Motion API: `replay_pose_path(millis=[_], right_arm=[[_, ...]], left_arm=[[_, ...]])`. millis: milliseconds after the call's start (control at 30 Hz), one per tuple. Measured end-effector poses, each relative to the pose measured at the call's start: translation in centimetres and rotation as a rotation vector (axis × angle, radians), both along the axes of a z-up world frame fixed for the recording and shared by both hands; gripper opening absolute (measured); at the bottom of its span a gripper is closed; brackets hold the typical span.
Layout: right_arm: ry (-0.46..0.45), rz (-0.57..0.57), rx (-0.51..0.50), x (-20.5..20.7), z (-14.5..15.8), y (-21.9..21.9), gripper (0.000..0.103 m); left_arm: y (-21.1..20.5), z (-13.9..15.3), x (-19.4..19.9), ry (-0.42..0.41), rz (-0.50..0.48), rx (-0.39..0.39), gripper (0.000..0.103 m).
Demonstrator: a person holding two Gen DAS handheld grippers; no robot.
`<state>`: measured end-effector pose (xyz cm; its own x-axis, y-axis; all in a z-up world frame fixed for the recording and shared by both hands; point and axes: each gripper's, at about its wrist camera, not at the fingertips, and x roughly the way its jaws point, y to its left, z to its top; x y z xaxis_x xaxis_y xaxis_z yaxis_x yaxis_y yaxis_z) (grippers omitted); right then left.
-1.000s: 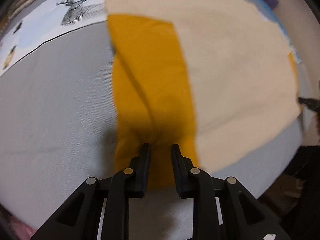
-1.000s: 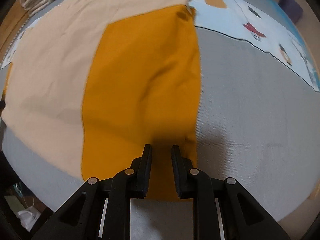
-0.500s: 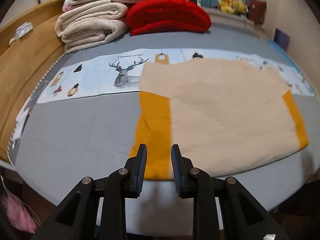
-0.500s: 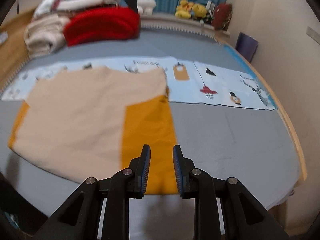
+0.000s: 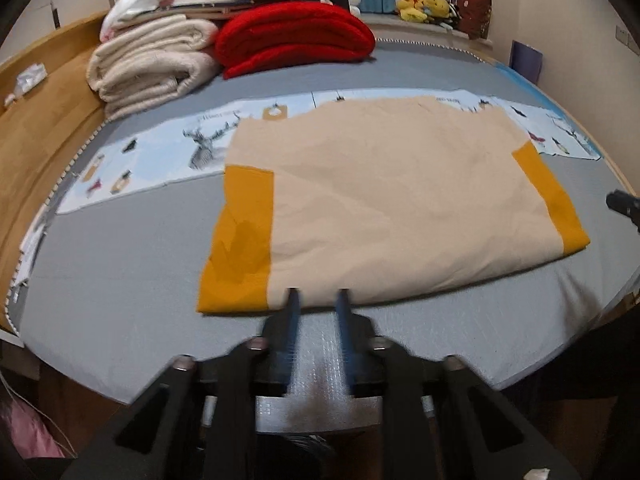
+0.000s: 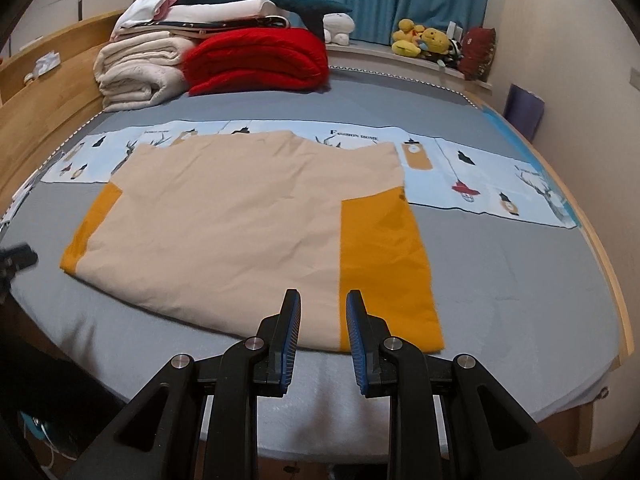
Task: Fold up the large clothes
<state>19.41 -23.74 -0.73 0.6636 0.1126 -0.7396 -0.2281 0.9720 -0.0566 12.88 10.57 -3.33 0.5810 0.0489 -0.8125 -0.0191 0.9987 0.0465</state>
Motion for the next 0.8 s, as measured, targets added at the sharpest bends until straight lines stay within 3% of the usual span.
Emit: replay_pose_path(millis=[67, 133, 167, 300, 433, 667, 800], right_arm=[[-0.003, 0.005, 0.004, 0.1, 0.0, 0.9, 0.023], [-0.016, 0.014, 0.006, 0.4, 0.0, 1.5, 0.012], [-0.021, 0.022, 0.006, 0.7, -0.2, 2.0, 0.011], [-0.001, 0.054, -0.007, 2.0, -1.1, 3.9, 0.011], [0.058, 0.086, -0.003, 3.5, -2.5, 5.7, 0.012], [0.153, 0.168, -0.094, 6.0, -6.0, 10.8, 0.013], [0.184, 0.18, -0.129, 7.1, -7.8, 13.0, 0.013]], left_arm=[[0.2, -1.3, 0.2, -0.009, 0.001, -0.033, 0.009], [0.4, -3.0, 1.2, 0.051, 0.039, -0.021, 0.008], [0.7, -3.2, 1.6, 0.051, 0.056, -0.056, 0.008], [1.8, -4.2, 2.5, 0.062, 0.099, -0.089, 0.008], [3.7, -5.7, 3.1, 0.109, 0.18, -0.211, 0.009], [7.0, -8.6, 3.4, 0.155, 0.349, -0.448, 0.048], [8.8, -10.3, 3.6, 0.167, 0.418, -0.602, 0.056]])
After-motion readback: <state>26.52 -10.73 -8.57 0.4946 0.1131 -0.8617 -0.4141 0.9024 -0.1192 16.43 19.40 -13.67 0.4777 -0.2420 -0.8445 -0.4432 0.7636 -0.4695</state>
